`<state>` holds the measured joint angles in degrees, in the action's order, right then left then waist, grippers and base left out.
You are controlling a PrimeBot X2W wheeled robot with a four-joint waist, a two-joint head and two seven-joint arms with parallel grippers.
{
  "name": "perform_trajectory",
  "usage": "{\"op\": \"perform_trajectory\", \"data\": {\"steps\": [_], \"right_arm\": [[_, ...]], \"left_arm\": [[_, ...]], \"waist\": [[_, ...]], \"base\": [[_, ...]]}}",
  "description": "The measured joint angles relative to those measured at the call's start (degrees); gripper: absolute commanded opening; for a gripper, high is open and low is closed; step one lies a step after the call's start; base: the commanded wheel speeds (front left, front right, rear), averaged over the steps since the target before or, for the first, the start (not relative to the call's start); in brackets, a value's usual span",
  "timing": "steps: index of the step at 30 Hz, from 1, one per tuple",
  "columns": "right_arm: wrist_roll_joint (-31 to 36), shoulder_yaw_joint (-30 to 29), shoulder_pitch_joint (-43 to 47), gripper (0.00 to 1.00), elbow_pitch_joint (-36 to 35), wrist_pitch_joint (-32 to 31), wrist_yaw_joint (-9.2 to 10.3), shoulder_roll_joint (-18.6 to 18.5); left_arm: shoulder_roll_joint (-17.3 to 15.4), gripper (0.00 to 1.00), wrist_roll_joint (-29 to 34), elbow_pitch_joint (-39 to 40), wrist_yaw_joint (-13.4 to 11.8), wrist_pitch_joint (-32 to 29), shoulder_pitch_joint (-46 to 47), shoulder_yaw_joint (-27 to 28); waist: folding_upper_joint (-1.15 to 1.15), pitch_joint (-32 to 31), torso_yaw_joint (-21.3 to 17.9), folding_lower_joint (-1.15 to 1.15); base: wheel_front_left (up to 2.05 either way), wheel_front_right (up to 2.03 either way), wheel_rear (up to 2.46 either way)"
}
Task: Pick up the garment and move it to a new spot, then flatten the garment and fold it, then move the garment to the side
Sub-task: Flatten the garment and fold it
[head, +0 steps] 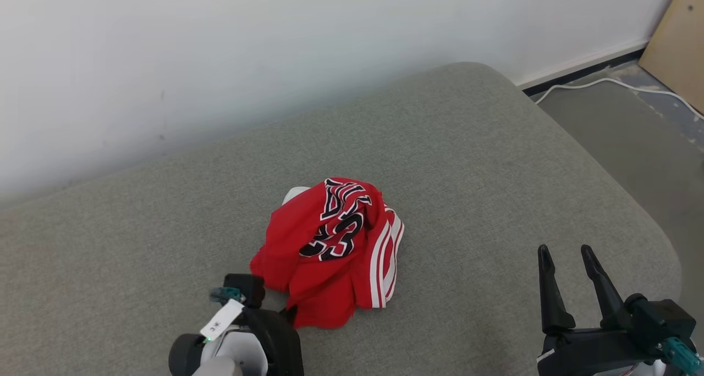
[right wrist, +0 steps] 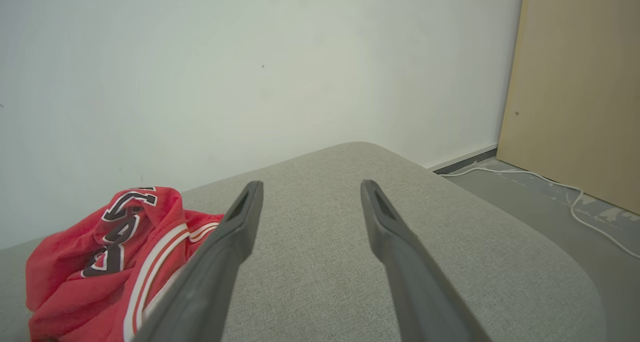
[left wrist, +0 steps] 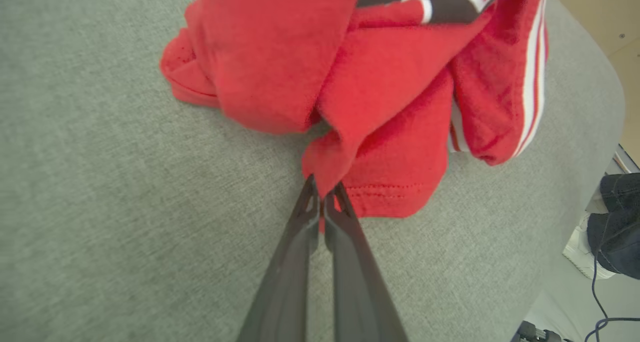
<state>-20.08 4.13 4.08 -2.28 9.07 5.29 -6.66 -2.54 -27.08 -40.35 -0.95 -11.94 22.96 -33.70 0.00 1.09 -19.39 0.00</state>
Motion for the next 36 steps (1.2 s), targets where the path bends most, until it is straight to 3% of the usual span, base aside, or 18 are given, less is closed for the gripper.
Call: {"op": "perform_trajectory", "data": {"steps": [6,15,25,32,36], "right_arm": [[-0.1,-1.1,0.5,1.0,0.0,0.1,0.26,0.0],[-0.6,-2.2,2.8,1.0,-0.4,0.5,0.34,0.0],[-0.6,-0.9,3.1,1.0,-0.9,0.5,0.34,0.3],[-0.6,-0.4,3.1,1.0,-0.9,0.4,0.34,0.6],[-0.6,-0.3,3.1,1.0,-0.9,0.0,0.34,0.6]], "left_arm": [[-0.8,0.0,-1.9,2.7,-0.6,3.7,-0.5,3.6],[-8.5,0.0,-0.8,11.8,-5.4,10.9,-5.1,10.7],[-15.7,0.0,5.3,15.6,-6.1,13.8,-9.1,16.9],[-14.7,0.0,13.9,16.2,-6.1,15.1,-13.8,26.0],[-12.2,0.0,16.4,16.1,-6.1,14.6,-16.3,28.7]], "waist": [[0.0,-0.5,1.7,0.0],[0.0,-1.9,6.4,0.0],[0.0,-3.4,11.1,-0.01],[0.0,-3.9,12.0,-0.01],[0.0,-3.9,12.0,-0.01]], "base": [[0.0,0.0,0.0],[0.0,0.0,0.0],[0.0,0.0,0.0],[0.0,0.0,0.0],[0.0,0.0,0.0]]}}
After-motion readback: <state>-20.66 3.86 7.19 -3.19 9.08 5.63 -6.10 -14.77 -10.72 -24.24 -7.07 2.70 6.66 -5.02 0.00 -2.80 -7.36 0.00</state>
